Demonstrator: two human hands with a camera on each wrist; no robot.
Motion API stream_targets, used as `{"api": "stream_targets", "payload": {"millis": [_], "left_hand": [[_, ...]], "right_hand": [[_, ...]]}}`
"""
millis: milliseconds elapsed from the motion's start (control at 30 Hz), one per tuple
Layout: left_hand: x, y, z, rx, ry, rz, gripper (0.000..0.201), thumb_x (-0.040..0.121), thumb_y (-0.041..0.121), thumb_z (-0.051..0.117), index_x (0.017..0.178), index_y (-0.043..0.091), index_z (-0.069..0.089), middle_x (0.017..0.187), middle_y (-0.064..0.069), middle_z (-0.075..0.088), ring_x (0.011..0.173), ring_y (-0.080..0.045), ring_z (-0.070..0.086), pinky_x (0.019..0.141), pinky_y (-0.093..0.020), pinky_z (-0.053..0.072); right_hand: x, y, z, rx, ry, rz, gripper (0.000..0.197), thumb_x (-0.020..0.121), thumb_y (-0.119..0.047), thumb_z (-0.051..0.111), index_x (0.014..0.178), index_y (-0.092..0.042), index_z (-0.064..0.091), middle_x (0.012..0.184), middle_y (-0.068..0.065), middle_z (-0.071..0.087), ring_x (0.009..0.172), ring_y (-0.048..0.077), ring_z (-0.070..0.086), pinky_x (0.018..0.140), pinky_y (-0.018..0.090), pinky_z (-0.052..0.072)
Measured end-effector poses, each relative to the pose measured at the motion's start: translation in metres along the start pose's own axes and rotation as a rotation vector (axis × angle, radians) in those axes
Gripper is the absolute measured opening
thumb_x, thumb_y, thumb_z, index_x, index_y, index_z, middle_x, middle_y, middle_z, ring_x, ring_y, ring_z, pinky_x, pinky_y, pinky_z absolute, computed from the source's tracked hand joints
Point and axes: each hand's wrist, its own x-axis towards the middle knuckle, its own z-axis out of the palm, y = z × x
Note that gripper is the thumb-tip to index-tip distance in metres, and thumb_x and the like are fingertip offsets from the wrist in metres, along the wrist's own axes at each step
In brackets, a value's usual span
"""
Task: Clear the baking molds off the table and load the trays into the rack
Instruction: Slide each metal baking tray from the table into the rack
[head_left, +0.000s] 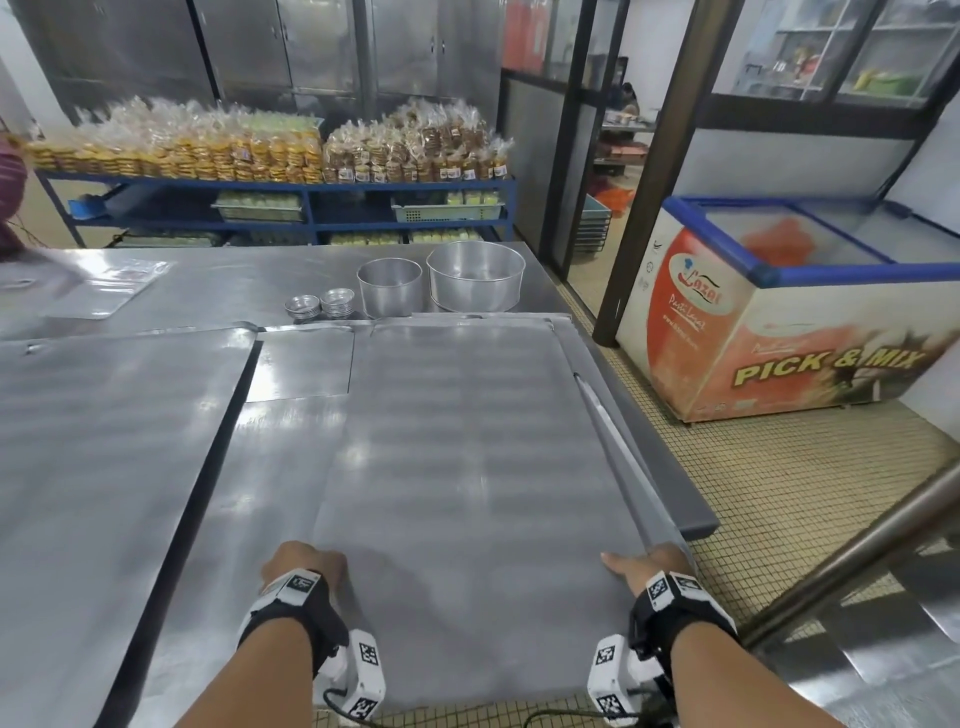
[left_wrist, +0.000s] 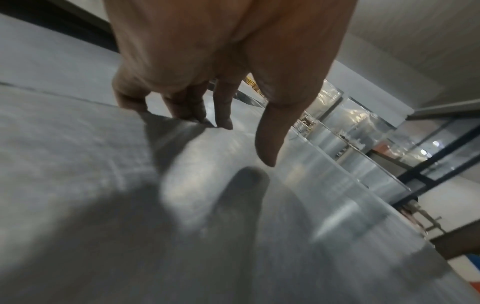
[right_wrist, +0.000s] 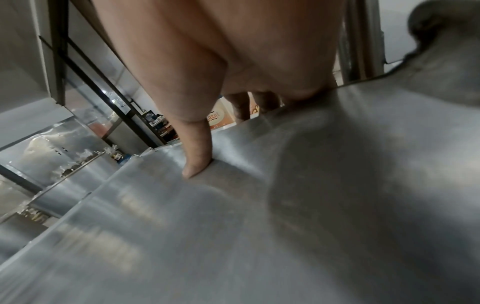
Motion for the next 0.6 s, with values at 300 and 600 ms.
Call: {"api": "stream_targets", "payload": {"millis": [300,600], "left_hand": [[-0.007,0.004,-0.022,0.008,-0.087,0.002,0.043,0.082,0.029,0.075,0.105,-0.002,0.056,0.102,-0.018,0.063,0.094,-0.036,0.062,0.086,-0.036,0.051],[-0.028,-0.038,-0.055,0.409,-0.051,0.211,0.06,0.104,0.053,0.026,0.144,0.013,0.046,0.148,-0.013,0.046,0.135,-0.029,0.046,0.108,-0.03,0.038]], "right_hand": [[-0.044,-0.028,-0.033,-0.359,-0.108,-0.028,0.069,0.095,-0.047,0.056,0.143,0.001,0.041,0.147,0.016,0.044,0.133,0.03,0.047,0.107,0.03,0.038],[-0.094,0.01,-0.015,-0.638,-0.28,-0.107,0.065,0.1,-0.052,0.039,0.145,-0.006,0.041,0.152,0.007,0.04,0.139,0.027,0.04,0.113,0.031,0.031]]}}
